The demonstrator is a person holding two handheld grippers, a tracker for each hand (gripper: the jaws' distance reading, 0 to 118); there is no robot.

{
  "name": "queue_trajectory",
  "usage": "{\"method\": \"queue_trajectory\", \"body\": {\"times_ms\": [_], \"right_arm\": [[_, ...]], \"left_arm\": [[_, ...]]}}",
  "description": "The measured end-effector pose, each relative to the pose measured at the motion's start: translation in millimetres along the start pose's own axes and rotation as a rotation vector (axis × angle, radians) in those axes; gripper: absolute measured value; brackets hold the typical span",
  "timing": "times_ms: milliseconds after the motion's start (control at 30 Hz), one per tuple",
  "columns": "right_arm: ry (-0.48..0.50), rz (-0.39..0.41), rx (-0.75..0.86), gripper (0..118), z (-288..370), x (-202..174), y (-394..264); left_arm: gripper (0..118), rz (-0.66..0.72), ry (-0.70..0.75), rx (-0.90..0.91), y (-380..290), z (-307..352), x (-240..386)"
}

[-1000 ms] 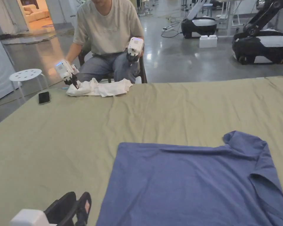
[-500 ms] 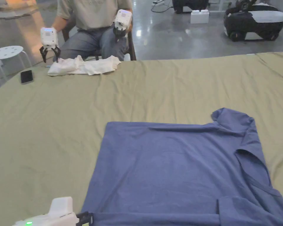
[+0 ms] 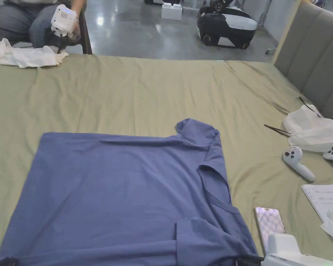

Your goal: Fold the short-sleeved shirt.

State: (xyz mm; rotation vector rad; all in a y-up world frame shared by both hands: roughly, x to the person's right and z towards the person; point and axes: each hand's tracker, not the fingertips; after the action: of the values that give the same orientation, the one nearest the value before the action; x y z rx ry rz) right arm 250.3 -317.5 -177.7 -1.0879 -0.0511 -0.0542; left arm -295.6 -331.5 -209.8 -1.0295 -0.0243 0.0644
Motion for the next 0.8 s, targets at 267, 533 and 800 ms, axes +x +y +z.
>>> {"method": "queue_trajectory", "body": {"times_ms": [267,533,800], "right_arm": [[0.052,-0.012,0.027,9,3.3,0.7,1.7],[0.166,-0.112,0.236,8,26.3,7.9,71.7],[0.149,-0.152,0.235,8,-39.8,-6.7,192.9]], "left_arm": [[4,0.015,-0.058,0.069,0.6,33.1,6.9],[4,0.057,-0.113,0.221,64.7,44.5,-7.7],[4,0.117,-0.105,0.218,189.0,-35.1,-12.3]]}}
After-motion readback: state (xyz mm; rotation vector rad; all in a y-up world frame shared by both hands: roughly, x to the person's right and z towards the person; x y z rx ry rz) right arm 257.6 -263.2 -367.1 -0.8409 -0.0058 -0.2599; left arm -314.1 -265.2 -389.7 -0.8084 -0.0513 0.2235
